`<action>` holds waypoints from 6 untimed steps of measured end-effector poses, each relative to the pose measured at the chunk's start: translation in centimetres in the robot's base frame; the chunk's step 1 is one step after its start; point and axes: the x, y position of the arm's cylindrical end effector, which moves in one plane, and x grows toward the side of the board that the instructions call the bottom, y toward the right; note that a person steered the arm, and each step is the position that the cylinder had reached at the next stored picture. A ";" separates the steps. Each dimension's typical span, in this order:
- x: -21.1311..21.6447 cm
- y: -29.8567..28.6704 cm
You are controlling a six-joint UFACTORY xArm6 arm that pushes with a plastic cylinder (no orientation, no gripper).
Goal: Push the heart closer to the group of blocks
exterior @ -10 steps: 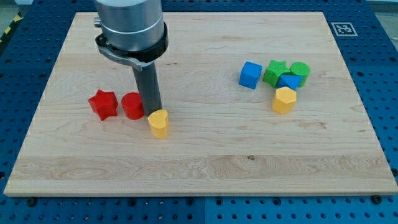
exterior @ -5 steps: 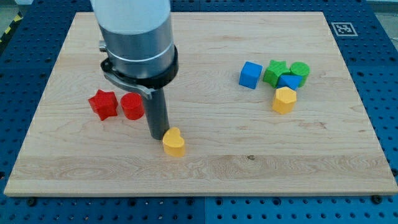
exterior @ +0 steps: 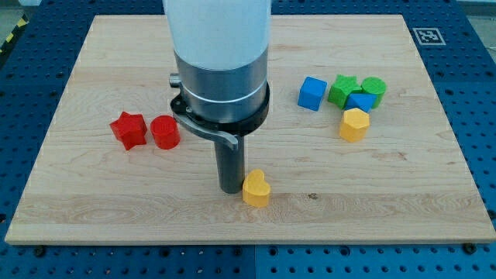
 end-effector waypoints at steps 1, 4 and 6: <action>2.4 0.0; 1.2 4.1; 1.1 2.9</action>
